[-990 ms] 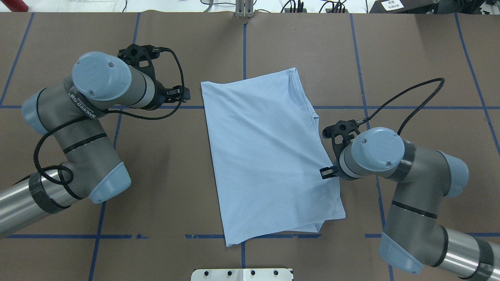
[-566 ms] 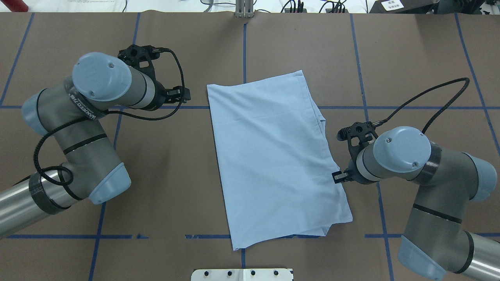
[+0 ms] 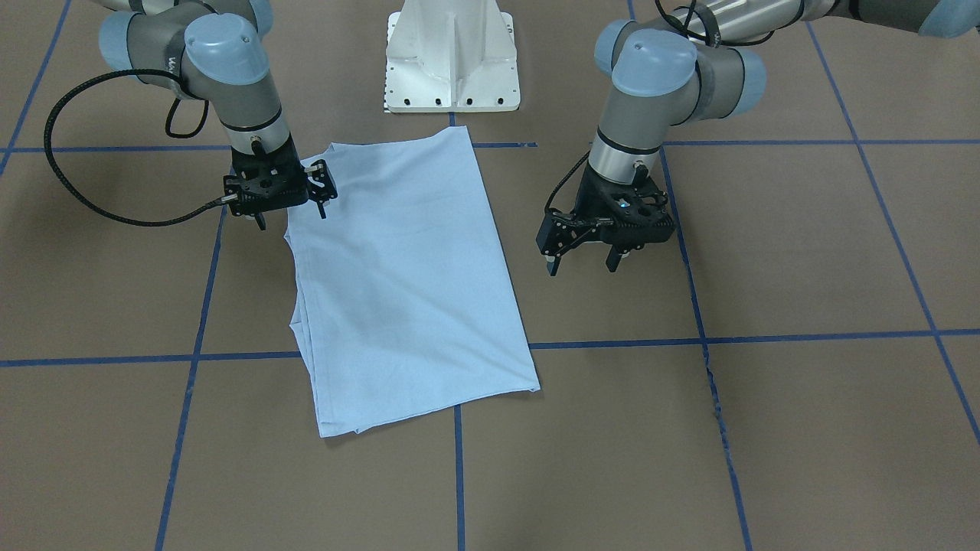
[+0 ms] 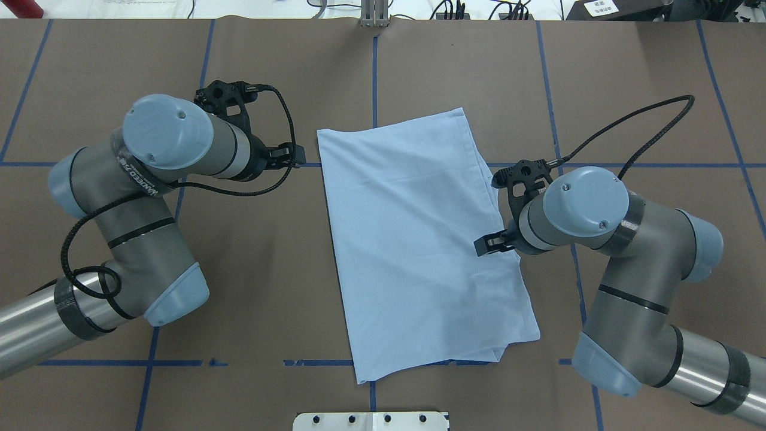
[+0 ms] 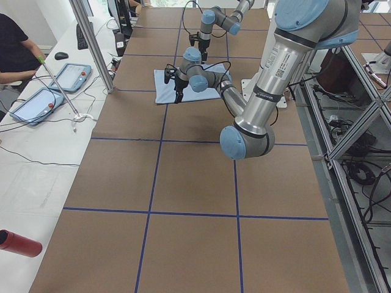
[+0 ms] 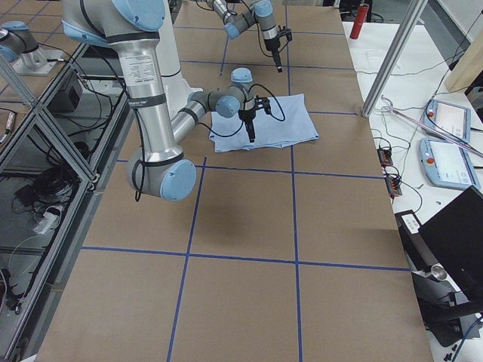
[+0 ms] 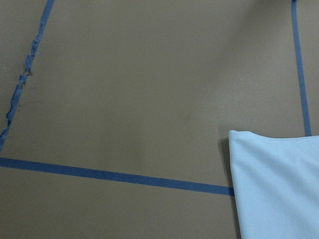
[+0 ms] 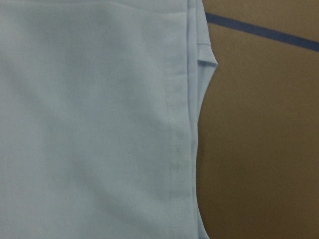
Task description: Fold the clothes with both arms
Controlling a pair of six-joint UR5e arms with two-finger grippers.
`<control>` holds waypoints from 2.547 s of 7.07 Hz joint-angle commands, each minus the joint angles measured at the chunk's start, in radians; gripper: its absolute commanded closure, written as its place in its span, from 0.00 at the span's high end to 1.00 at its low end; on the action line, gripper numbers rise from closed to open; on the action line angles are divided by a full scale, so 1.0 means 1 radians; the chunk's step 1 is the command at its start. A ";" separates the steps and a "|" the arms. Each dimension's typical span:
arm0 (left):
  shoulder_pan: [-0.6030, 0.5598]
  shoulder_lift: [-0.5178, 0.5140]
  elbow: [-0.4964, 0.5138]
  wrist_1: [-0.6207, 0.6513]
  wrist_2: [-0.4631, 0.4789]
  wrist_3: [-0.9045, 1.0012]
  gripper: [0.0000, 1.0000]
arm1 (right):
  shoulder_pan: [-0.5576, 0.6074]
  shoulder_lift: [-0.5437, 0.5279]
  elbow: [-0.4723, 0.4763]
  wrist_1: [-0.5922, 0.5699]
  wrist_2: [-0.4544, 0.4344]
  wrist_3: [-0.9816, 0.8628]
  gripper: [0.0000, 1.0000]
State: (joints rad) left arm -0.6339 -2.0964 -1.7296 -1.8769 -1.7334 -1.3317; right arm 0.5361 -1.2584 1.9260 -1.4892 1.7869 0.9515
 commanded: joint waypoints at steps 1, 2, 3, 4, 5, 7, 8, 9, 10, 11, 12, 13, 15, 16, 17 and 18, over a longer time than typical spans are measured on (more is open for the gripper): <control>0.022 -0.061 0.182 -0.193 0.006 -0.040 1.00 | 0.030 0.053 -0.001 0.001 0.005 0.006 1.00; 0.019 -0.120 0.293 -0.233 0.011 -0.037 1.00 | 0.038 0.063 0.002 0.001 0.006 0.009 1.00; 0.013 -0.152 0.339 -0.267 0.032 -0.035 1.00 | 0.042 0.065 0.005 0.001 0.008 0.012 1.00; 0.013 -0.184 0.405 -0.301 0.090 -0.035 1.00 | 0.047 0.067 0.027 0.001 0.008 0.015 1.00; 0.004 -0.221 0.488 -0.355 0.094 -0.023 1.00 | 0.059 0.065 0.036 0.001 0.035 0.016 1.00; -0.029 -0.270 0.594 -0.419 0.107 0.006 0.99 | 0.064 0.065 0.041 0.001 0.040 0.018 1.00; -0.030 -0.278 0.610 -0.424 0.109 0.009 0.98 | 0.067 0.065 0.041 0.001 0.040 0.016 1.00; -0.032 -0.298 0.651 -0.456 0.126 0.009 0.98 | 0.071 0.065 0.042 0.001 0.040 0.016 1.00; -0.032 -0.313 0.683 -0.473 0.127 0.011 0.95 | 0.074 0.065 0.041 0.000 0.042 0.016 1.00; -0.030 -0.314 0.685 -0.473 0.126 0.011 0.91 | 0.077 0.065 0.042 0.000 0.042 0.016 1.00; -0.030 -0.315 0.685 -0.473 0.126 0.011 0.84 | 0.078 0.063 0.042 0.000 0.042 0.016 1.00; -0.030 -0.320 0.685 -0.473 0.123 0.022 0.63 | 0.079 0.063 0.041 0.000 0.042 0.016 1.00; -0.030 -0.321 0.685 -0.473 0.118 0.068 0.30 | 0.081 0.060 0.041 -0.002 0.042 0.016 1.00; -0.030 -0.321 0.685 -0.473 0.118 0.071 0.30 | 0.081 0.059 0.041 0.000 0.045 0.016 1.00; -0.030 -0.321 0.685 -0.473 0.118 0.071 0.32 | 0.090 0.057 0.041 0.000 0.064 0.015 1.00; -0.030 -0.321 0.685 -0.473 0.118 0.071 0.35 | 0.093 0.056 0.041 0.000 0.069 0.015 1.00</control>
State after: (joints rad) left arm -0.6642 -2.4175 -1.0447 -2.3501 -1.6152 -1.2622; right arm 0.6235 -1.2007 1.9666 -1.4896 1.8456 0.9670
